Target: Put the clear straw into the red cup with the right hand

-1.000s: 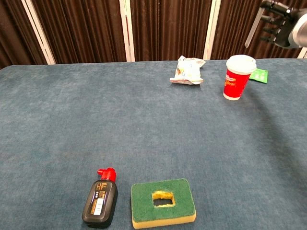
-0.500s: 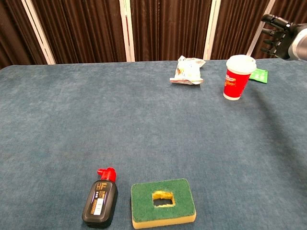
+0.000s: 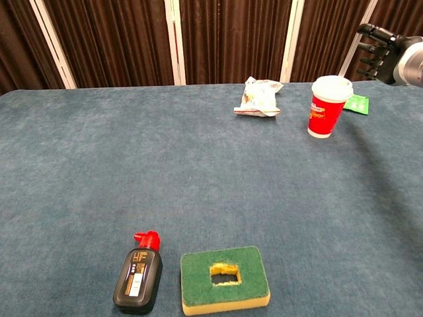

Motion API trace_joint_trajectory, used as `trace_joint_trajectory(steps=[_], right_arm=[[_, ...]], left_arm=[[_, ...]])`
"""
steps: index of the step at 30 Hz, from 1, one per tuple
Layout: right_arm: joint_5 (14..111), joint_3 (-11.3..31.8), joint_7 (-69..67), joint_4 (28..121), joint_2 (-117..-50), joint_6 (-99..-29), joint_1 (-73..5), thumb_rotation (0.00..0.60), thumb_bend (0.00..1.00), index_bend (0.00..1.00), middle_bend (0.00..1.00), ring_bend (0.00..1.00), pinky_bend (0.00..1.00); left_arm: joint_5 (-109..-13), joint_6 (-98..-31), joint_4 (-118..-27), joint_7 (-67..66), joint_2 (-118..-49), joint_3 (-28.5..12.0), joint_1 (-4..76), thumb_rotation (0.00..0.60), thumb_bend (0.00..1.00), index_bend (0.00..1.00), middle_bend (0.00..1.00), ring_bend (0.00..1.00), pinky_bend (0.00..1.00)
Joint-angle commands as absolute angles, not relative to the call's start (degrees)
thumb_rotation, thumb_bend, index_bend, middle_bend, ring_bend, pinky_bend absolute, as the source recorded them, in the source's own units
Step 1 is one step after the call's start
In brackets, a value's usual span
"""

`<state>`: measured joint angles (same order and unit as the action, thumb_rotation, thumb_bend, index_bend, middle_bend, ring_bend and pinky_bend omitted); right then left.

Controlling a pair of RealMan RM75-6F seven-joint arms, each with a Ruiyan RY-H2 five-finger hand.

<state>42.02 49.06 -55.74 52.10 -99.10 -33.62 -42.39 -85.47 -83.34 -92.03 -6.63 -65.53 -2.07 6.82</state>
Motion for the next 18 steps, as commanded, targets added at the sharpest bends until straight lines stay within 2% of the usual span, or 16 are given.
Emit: trace_joint_trajectory(steps=[1, 18], right_arm=[[42.25, 49.03, -56.12, 51.61, -99.1, -33.33, -42.56, 0.6, 0.41, 0.57, 0.16, 0.0, 0.0], [43.09, 48.23, -58.2, 48.89, -100.05, -31.94, -42.58, 0.6, 0.41, 0.58, 0.16, 0.0, 0.0]], left_arm=[[-85.42, -83.29, -92.03, -6.67, -65.55, -2.07, 6.83, 0.6, 0.18, 0.0, 0.0, 0.0, 0.0], [-85.28, -83.04, -92.09, -6.85, -65.59, -2.04, 6.95, 0.6, 0.18, 0.0, 0.0, 0.0, 0.0]])
